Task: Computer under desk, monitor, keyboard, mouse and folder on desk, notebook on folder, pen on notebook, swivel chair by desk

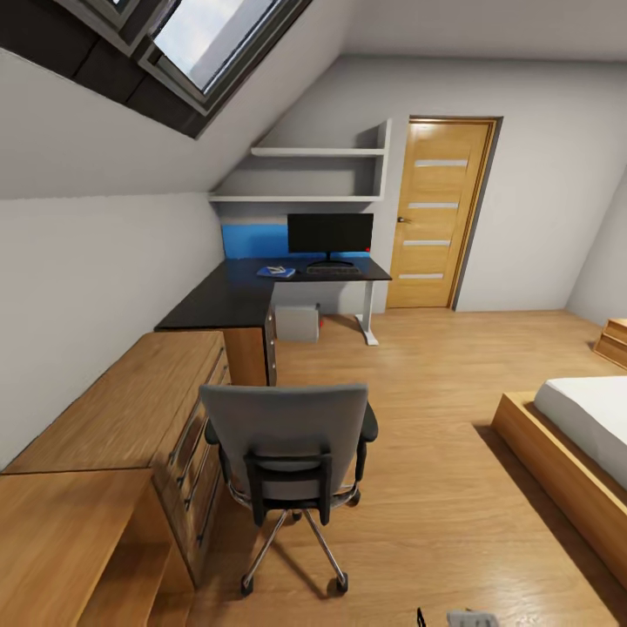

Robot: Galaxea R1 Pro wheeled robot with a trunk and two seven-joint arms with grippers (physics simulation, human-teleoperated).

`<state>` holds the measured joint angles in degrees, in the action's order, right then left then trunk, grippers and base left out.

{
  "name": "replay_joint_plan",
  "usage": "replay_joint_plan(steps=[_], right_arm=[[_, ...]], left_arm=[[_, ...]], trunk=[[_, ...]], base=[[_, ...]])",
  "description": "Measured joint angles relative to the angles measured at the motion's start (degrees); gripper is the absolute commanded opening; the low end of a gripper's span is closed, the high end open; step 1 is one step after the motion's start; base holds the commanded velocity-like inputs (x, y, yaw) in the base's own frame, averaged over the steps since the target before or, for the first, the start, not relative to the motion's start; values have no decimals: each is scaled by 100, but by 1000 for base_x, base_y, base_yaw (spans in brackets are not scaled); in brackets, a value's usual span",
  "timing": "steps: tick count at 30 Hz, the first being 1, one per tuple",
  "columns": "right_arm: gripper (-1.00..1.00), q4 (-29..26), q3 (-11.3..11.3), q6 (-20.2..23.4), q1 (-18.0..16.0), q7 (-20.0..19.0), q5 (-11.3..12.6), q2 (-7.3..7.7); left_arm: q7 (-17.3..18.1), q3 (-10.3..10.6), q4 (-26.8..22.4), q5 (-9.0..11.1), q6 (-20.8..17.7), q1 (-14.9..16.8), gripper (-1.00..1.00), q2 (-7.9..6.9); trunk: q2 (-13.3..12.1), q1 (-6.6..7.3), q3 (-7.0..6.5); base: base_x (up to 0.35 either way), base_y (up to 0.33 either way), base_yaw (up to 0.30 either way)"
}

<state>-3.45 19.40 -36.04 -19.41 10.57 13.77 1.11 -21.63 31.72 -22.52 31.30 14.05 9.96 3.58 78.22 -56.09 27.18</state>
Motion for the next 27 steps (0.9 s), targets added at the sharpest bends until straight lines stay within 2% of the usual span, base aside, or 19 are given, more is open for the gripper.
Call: replay_joint_plan(steps=[3,5,9,11,15,23,25,27], right_arm=[[100,-382,-25,35,-8,17,54,-7],[100,-479,-41,85,-19,22,120,-18],[100,-599,-63,516,-140,28,408,-35],[100,-632,-66,943,-378,27,616,-43],[100,-651,-65,1437,-764,22,805,-48],[100,-661,-66,2000,-1232,19,915,-62],[100,-622,-57,2079,-1301,10,938,-70],[100,-614,-51,1952,-1308,1,923,-127]], left_arm=[[5,-1,-6,-4,-508,323,100,38],[7,-3,-7,3,-690,467,100,52],[8,-4,-2,90,-1065,861,100,131],[19,-12,9,214,-1286,1109,100,167],[32,-17,19,416,-1559,1349,100,202],[40,-27,56,606,-1770,1555,100,202],[40,-43,227,629,-1648,1577,100,193],[33,-54,275,618,-1529,1581,100,188]], trunk=[[120,-66,54],[201,-110,90],[361,-198,162],[441,-242,198],[602,-329,270],[923,-505,414],[1003,-549,450],[1083,-593,486]], base=[[0,0,0],[0,0,0],[0,0,0],[0,0,0],[0,0,0],[0,0,0],[0,0,0],[0,0,0]])
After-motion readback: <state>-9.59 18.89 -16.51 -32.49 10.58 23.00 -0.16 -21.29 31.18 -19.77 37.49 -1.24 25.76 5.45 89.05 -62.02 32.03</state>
